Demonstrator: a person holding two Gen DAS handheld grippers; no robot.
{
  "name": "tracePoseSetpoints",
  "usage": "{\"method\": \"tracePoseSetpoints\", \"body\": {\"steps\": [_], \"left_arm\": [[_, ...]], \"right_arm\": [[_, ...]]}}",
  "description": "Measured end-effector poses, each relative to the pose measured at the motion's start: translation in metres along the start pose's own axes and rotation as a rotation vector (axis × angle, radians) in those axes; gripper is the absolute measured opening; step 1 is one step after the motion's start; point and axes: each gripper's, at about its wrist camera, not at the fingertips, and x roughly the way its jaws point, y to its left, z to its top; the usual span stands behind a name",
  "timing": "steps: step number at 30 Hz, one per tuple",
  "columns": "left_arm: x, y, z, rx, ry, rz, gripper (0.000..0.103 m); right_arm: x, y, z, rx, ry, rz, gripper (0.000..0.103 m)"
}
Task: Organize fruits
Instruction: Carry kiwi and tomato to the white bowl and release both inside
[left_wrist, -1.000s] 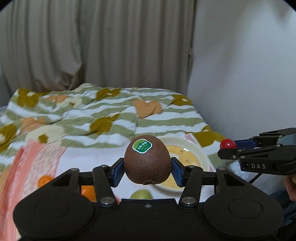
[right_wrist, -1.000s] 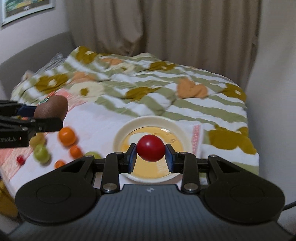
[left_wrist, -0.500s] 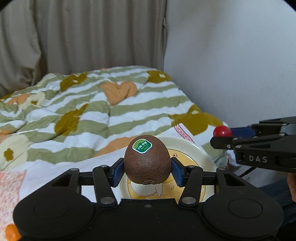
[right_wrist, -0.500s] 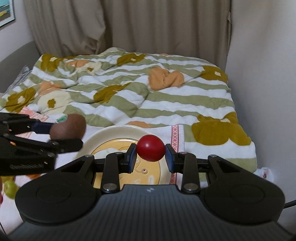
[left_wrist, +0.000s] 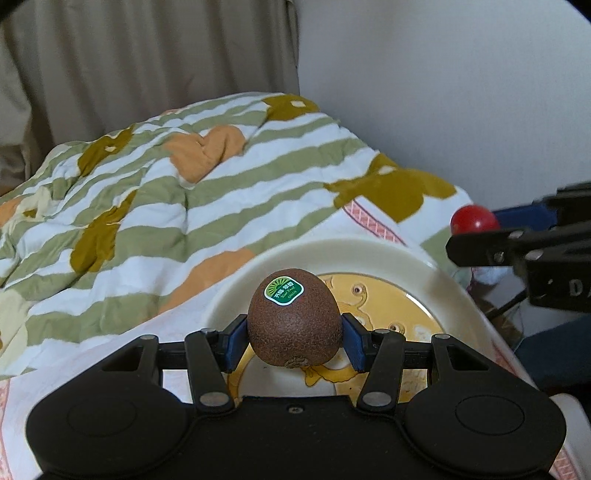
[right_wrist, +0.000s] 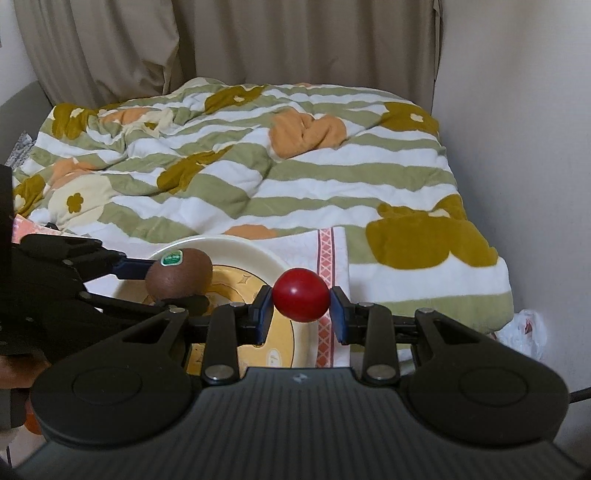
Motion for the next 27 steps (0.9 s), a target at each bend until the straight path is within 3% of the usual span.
{"method": "tracePoseSetpoints", "body": {"steps": [6,8,9,10,13,19,27], "left_arm": [[0.011,-0.002,-0.002,0.032,0.001,0.009,0.059],[0.006,-0.002,-0.002,0.036,-0.021,0.016,0.078],[0.001,-0.001,-0.002,0.038,-0.039,0.018,0.093],[-0.005,-0.001,-0.002,0.041,-0.055,0.022,0.095],[-0.021,0.002,-0.004,0.047,-0.071,0.019,0.095],[-0.054,0.016,-0.011,-0.043,-0.087,0.019,0.096],[-0.084,0.027,-0.026,-0.12,-0.108,0.049,0.097]], "right_arm": [[0.004,0.001,-0.003,0.007,0.016,0.003,0.048],[0.003,0.001,-0.003,0.008,0.014,0.002,0.048],[0.002,0.001,-0.003,0.004,0.012,0.001,0.048],[0.0,0.001,-0.002,-0.002,0.008,0.0,0.048],[-0.003,0.001,0.0,-0.026,0.003,0.006,0.048],[0.001,0.009,0.002,-0.099,0.004,0.048,0.048],[0.03,0.035,-0.002,-0.22,0.023,0.12,0.048]]}}
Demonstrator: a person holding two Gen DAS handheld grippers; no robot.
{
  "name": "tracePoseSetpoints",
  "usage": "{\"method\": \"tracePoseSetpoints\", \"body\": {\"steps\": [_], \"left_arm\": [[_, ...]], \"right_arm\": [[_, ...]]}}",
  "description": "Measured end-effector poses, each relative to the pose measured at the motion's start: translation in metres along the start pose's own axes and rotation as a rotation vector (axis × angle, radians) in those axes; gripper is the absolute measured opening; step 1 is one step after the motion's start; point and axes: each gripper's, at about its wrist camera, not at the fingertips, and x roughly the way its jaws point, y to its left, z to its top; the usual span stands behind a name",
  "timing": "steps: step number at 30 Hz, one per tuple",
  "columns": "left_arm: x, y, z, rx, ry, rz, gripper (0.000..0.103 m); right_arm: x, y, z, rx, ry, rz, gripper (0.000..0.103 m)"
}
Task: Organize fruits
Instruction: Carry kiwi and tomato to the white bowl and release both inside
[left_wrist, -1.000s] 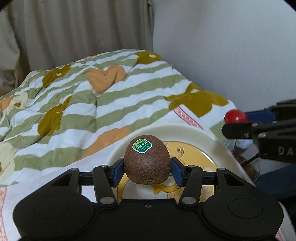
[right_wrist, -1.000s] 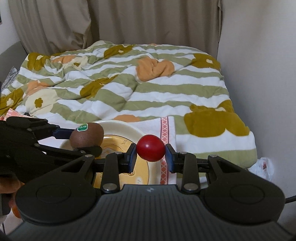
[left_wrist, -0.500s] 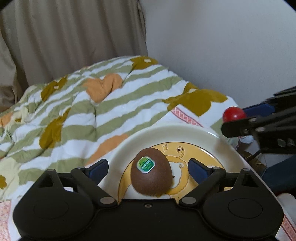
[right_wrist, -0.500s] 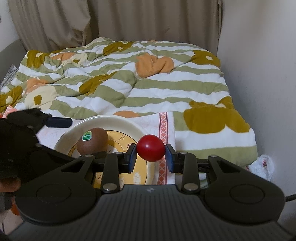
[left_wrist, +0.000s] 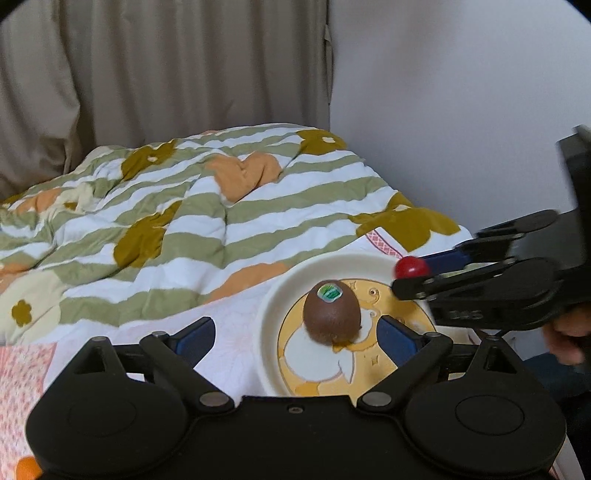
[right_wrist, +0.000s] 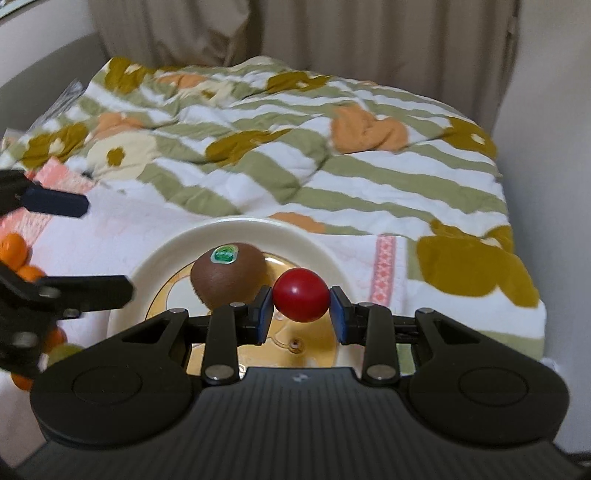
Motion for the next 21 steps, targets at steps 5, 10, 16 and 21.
{"method": "tracePoseSetpoints", "body": {"steps": [5,10,16,21], "left_arm": [[-0.012,0.005,-0.01,-0.031,-0.003,0.031,0.097],[-0.02,0.008,-0.016,-0.053,-0.011,0.057,0.097],[-0.028,0.006,-0.023,-0.057,-0.024,0.105,0.097],[-0.041,0.001,-0.027,-0.078,-0.036,0.109,0.097]], "right_arm": [[0.02,0.008,-0.007,-0.062,0.015,0.012,0.048],[0.03,0.012,-0.012,-0.124,0.02,0.014,0.048],[0.019,0.03,-0.024,-0.267,-0.047,-0.105,0.103],[-0.005,0.032,-0.034,-0.258,-0.089,-0.091,0.103]]}}
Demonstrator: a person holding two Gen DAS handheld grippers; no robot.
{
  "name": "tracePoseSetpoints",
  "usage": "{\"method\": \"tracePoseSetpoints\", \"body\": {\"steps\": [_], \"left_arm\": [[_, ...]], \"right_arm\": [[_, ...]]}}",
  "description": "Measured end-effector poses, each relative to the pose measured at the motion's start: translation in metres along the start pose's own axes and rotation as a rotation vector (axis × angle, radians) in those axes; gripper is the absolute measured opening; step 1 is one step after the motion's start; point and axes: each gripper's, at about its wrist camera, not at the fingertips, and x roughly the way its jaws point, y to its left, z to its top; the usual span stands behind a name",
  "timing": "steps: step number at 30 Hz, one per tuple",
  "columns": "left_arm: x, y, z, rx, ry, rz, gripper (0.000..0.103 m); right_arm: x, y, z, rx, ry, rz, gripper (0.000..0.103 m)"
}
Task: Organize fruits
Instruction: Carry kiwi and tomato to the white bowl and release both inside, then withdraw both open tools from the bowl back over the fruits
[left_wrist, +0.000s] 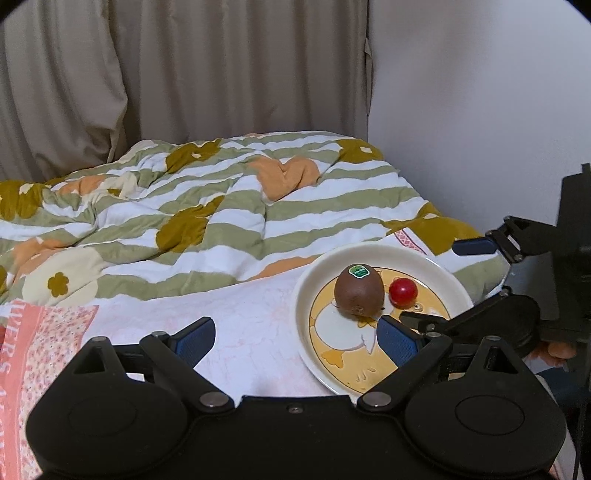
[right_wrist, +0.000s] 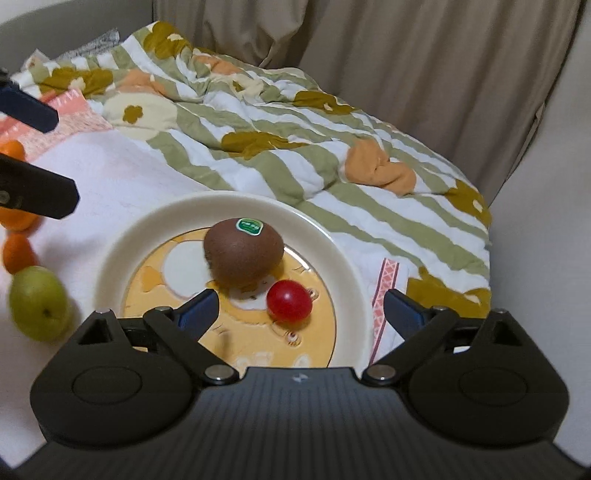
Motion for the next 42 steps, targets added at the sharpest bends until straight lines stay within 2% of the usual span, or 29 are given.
{"method": "tracePoseSetpoints", "body": {"steps": [13,24,32,42], "left_arm": [[-0.084,-0.016,-0.014,-0.048,-0.125,0.072,0.099],[-0.17,-0.016,-0.064,-0.09,-0.204,0.196,0.101],[-0.204,0.023,-0.103,-0.121,-0.205,0.273,0.102],[-0.212,0.098,-0.137,-0.114,-0.161,0.248,0.102]], "right_arm": [[-0.102,-0.01,0.0,0.155,-0.056,-0.002,0.103],[-0.183,0.025,0.003,0.193,-0.126,0.073,0.103],[-0.207,0.073,0.006,0.226,-0.151,0.113,0.103],[-0.203,0.141,0.009,0.321,-0.11,0.077,0.103]]}}
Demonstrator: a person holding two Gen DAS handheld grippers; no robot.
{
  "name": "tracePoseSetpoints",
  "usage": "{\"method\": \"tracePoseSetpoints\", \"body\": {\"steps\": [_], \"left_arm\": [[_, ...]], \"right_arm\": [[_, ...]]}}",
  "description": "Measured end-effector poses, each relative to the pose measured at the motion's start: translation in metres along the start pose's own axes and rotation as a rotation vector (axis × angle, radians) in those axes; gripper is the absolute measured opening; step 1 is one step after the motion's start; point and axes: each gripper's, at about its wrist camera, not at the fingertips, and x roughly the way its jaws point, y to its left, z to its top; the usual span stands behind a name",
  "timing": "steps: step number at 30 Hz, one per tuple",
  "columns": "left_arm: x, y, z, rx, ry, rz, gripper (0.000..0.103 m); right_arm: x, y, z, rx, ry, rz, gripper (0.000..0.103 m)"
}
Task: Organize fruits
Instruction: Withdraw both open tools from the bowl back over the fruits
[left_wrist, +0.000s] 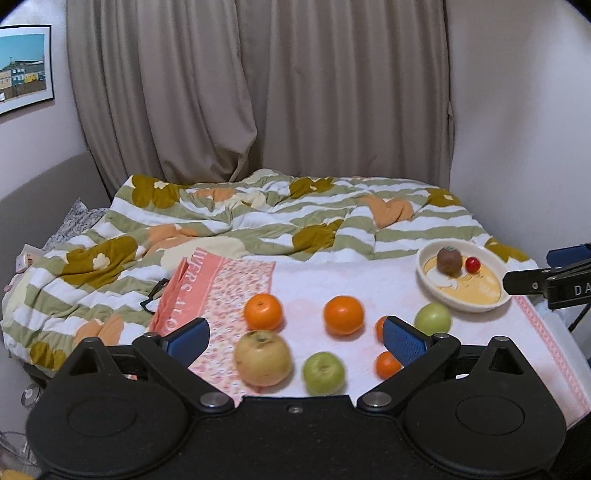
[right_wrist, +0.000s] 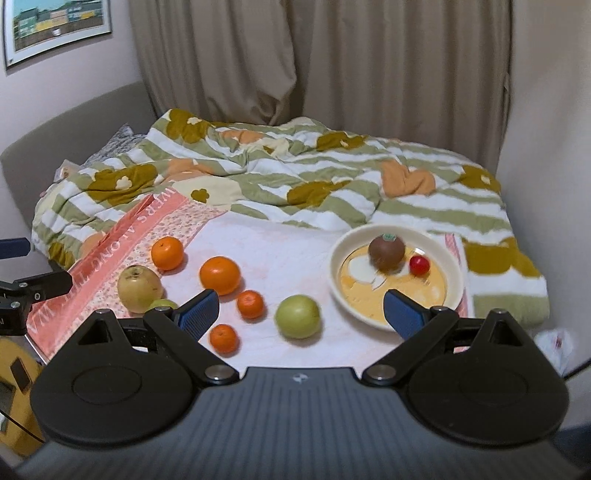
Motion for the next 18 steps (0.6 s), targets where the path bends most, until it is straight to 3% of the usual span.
{"method": "tracePoseSetpoints", "body": {"steps": [7,18], "left_arm": [[0.025,0.042,-0.015,0.07,0.031,-0.039,0.102],[0.096,0.079,-0.04,0.197,0.109,-0.187,0.102]], "right_arm": [[0.017,0.04,-0.014,0.058,0.013,-0.076,0.103],[0.067,0.095,-0.044,0.145,0.07,-0.192,0.103]]}}
